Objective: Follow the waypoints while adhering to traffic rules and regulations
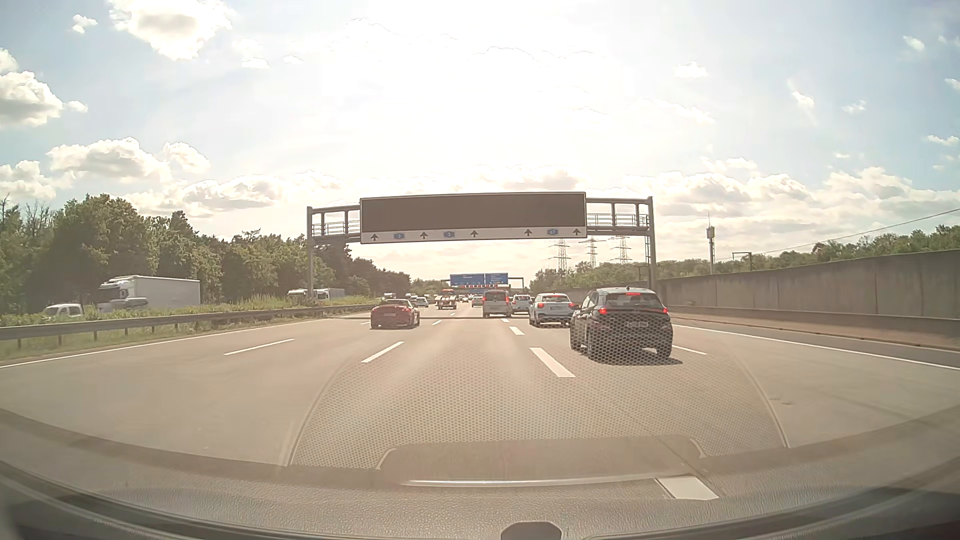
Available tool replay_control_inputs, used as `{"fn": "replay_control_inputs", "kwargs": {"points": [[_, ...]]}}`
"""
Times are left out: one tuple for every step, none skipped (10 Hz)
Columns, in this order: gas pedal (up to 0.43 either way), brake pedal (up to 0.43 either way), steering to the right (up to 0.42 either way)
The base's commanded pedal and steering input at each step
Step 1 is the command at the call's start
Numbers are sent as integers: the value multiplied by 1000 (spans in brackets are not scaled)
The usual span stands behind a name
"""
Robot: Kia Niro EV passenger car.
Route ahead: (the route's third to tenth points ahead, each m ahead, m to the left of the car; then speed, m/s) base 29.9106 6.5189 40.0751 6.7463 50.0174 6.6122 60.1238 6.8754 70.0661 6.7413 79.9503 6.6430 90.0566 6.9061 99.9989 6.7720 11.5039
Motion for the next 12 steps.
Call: {"fn": "replay_control_inputs", "kwargs": {"points": [[0, 305, -3], [0, 305, -2], [0, 305, -1], [0, 293, 3], [0, 287, 9], [0, 280, 14], [0, 274, 18], [0, 268, 25], [0, 226, 31], [0, 189, 37], [0, 128, 40], [0, 49, 43]]}}
